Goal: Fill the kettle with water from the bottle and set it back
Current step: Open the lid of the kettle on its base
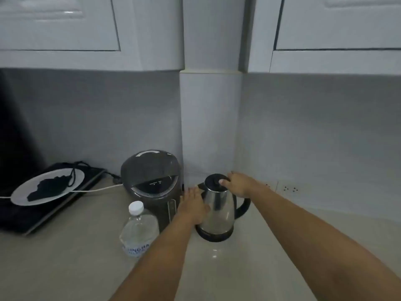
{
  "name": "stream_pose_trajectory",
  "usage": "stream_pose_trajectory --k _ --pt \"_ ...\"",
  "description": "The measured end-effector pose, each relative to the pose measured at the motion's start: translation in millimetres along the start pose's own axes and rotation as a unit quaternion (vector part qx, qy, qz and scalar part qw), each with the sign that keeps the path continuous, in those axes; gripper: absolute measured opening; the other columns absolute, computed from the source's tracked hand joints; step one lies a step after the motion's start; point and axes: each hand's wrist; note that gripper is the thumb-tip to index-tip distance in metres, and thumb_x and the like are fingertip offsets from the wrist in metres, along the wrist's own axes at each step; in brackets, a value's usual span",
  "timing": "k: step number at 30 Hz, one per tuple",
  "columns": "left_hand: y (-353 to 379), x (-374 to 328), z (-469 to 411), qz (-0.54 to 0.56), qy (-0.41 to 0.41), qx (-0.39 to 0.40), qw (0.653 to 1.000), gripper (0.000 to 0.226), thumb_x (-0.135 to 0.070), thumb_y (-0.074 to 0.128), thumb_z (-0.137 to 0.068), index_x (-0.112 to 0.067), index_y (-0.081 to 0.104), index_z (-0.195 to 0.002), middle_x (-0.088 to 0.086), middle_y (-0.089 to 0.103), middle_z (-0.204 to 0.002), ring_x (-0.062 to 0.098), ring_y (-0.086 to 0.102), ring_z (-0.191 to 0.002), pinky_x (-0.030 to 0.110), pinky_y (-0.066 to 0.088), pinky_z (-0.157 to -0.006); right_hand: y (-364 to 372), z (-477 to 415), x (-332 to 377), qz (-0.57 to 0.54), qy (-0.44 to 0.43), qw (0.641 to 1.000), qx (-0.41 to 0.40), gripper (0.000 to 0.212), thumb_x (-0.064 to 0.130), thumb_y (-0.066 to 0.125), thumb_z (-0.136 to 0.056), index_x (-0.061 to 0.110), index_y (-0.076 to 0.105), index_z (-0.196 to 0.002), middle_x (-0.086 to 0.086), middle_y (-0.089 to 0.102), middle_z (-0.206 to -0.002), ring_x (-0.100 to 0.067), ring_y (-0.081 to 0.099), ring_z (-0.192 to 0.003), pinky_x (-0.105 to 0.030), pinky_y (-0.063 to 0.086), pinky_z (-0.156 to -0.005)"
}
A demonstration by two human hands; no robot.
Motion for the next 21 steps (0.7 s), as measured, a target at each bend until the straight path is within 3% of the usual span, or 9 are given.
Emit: stream_pose_trajectory --k 7,16,21 --pt "37 11 -16 0.122 -0.041 0.004 0.992 0.101 -0.055 0.051 -0.09 -0.008 -0.012 -0.153 0.014 -0.014 -0.161 0.03 -0.012 -0.149 0.046 -0.002 -0.12 28 -27 2 -0.026 0.015 0.999 -0.037 0.062 0.058 0.035 -0.096 0.008 0.05 -0.13 -0.012 0.054 -0.13 -0.03 0.053 -0.113 -0.042 0.042 -0.094" --pt "80 8 -24 0.241 -0.027 -0.066 0.968 0.118 -0.06 0.065 -0.078 -0.009 -0.009 -0.154 0.008 -0.002 -0.163 0.02 -0.002 -0.151 0.039 0.003 -0.121 51 -32 -3 -0.004 0.012 0.981 -0.192 0.055 0.061 0.048 -0.09 0.011 0.061 -0.11 -0.01 0.067 -0.102 -0.03 0.059 -0.098 -0.032 0.039 -0.066" --pt "85 7 -27 0.296 -0.027 -0.087 0.951 0.125 -0.054 0.075 -0.073 -0.008 -0.009 -0.153 0.008 0.003 -0.163 0.021 0.003 -0.15 0.039 0.012 -0.122 59 -34 -7 0.001 0.021 0.969 -0.248 0.059 0.066 0.048 -0.085 0.017 0.063 -0.113 -0.01 0.068 -0.09 -0.027 0.061 -0.091 -0.032 0.042 -0.069"
Point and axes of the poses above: each hand's wrist, its own z-axis away from the middle knuckle, its own y-axis out of the palm, x = y × z
